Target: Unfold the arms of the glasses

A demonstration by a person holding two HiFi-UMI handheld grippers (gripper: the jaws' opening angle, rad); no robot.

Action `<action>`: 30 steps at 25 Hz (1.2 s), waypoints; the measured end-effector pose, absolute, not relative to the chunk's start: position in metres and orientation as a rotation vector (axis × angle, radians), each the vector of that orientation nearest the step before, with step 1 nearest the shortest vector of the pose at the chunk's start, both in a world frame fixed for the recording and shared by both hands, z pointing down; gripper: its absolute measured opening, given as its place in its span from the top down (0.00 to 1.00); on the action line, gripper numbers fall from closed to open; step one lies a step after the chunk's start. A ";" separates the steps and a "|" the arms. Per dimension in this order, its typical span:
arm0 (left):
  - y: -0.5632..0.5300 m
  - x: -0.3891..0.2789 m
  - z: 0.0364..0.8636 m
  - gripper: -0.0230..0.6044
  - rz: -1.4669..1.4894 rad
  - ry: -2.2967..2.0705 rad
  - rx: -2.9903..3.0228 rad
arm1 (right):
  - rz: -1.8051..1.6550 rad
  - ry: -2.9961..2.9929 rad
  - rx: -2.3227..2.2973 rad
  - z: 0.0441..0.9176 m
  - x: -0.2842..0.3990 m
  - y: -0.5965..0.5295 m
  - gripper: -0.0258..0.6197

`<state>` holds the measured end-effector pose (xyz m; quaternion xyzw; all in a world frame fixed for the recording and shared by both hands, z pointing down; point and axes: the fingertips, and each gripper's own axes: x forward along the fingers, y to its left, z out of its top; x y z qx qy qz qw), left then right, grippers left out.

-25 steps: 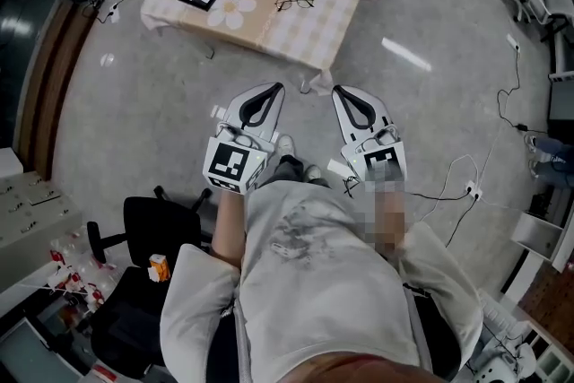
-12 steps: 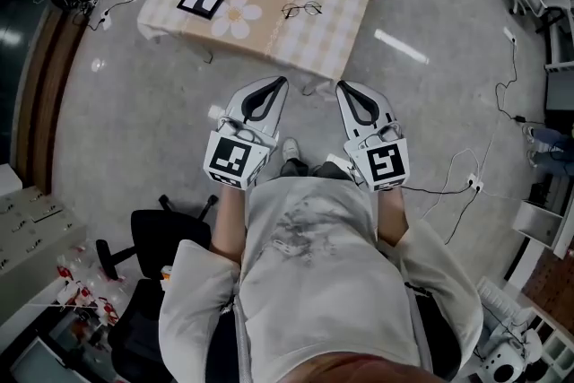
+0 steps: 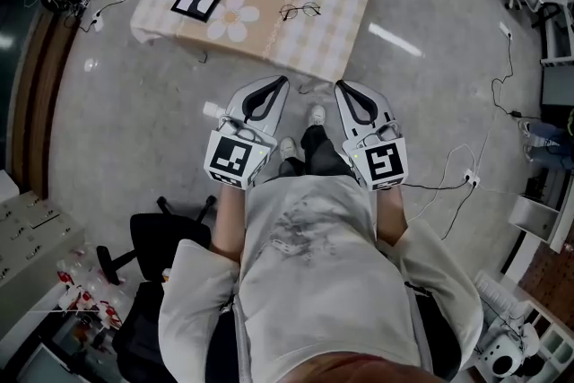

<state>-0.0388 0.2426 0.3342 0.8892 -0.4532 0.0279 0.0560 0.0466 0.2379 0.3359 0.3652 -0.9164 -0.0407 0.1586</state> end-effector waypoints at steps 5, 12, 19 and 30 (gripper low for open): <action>0.227 -0.045 0.341 0.95 0.089 -1.400 2.670 | -0.107 -2.635 1.013 0.343 0.041 0.221 0.94; 0.196 -0.043 0.349 0.95 0.115 -1.439 2.634 | -0.094 -2.664 0.957 0.350 0.039 0.185 0.94; 0.157 -0.034 0.360 0.95 0.147 -1.462 2.607 | -0.078 -2.673 0.878 0.362 0.043 0.146 0.94; 0.111 -0.013 0.364 0.95 0.240 -1.501 2.566 | -0.036 -2.716 0.811 0.371 0.066 0.100 0.94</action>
